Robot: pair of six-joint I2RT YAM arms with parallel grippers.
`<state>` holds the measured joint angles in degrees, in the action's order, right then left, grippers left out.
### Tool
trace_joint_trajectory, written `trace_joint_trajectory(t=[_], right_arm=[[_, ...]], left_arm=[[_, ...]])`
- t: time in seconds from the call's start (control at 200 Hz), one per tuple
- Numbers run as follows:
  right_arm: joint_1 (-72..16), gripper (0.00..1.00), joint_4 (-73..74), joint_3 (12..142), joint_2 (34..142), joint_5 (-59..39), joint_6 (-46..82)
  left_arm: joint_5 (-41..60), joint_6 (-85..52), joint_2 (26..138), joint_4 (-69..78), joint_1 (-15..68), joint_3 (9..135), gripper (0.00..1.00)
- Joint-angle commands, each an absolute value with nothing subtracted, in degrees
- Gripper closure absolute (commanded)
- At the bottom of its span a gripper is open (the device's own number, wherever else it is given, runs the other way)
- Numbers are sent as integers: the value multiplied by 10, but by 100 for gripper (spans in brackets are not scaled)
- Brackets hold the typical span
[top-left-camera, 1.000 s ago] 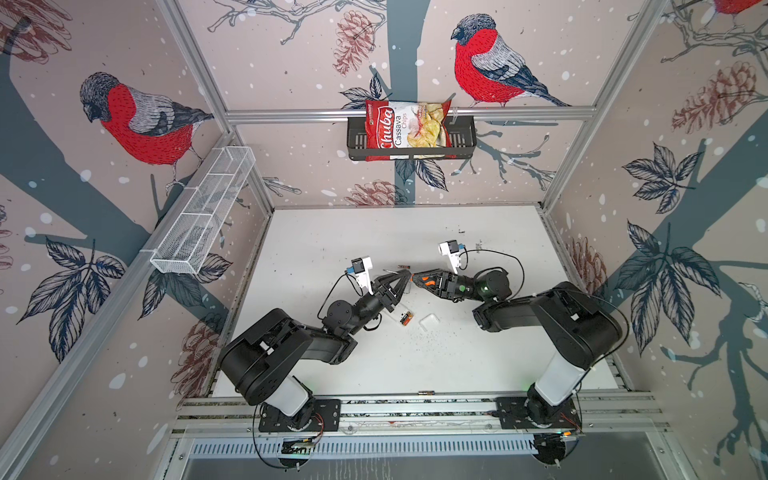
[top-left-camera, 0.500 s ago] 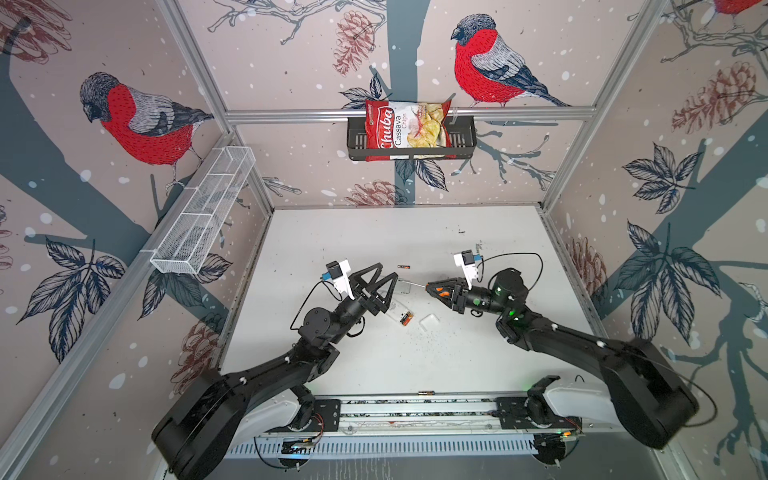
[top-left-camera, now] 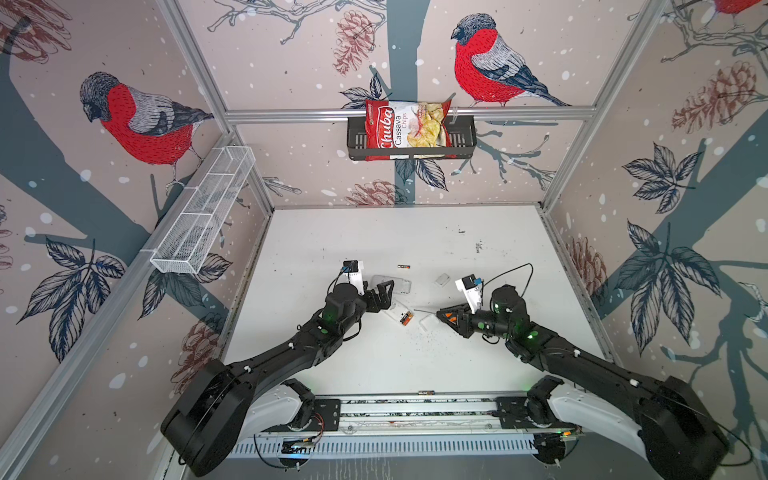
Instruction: Unload the batteries from the remote control
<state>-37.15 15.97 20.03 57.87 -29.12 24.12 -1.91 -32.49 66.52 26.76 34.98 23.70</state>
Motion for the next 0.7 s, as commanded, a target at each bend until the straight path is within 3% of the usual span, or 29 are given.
trace_joint_trajectory(t=[0.0,0.22,0.695], right_arm=[[-395,100,136,207,589,-224,217],[-417,100,143,227,645,-194,210],[-435,100,170,248,715,-197,203]], left_arm=[[-29,-299,692,242,345,251,4],[13,-289,751,240,339,273,17],[26,-266,859,190,340,301,10]])
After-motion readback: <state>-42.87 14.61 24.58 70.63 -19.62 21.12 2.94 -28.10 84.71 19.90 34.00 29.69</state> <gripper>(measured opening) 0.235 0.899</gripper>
